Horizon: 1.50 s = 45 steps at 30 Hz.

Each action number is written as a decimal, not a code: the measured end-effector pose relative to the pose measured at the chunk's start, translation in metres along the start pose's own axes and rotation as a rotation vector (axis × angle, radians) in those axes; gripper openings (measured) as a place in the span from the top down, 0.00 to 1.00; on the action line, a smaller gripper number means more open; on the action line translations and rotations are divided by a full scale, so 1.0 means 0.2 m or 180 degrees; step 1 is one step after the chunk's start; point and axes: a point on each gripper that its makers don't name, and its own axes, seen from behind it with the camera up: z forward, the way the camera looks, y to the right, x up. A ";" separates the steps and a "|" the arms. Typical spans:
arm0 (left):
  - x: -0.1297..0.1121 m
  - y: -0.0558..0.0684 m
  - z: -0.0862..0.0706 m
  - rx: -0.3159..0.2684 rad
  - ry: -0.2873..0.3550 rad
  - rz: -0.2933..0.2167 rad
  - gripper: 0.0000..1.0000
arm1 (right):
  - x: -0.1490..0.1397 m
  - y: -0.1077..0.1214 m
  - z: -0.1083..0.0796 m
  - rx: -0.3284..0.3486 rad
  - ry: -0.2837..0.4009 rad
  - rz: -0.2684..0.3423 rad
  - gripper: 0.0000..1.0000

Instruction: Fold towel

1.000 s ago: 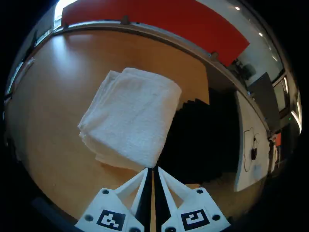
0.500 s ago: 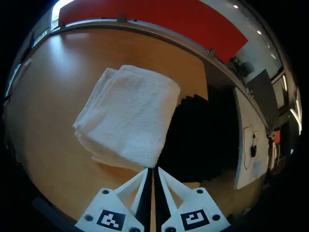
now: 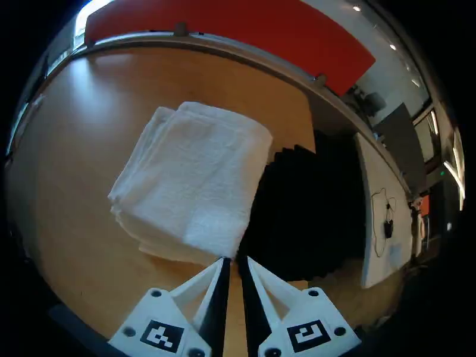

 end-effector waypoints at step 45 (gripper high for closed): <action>0.02 0.00 -0.01 -0.0054 0.0055 0.0003 0.16 | 0.07 -0.01 -0.10 -0.0146 0.0202 0.0195 0.00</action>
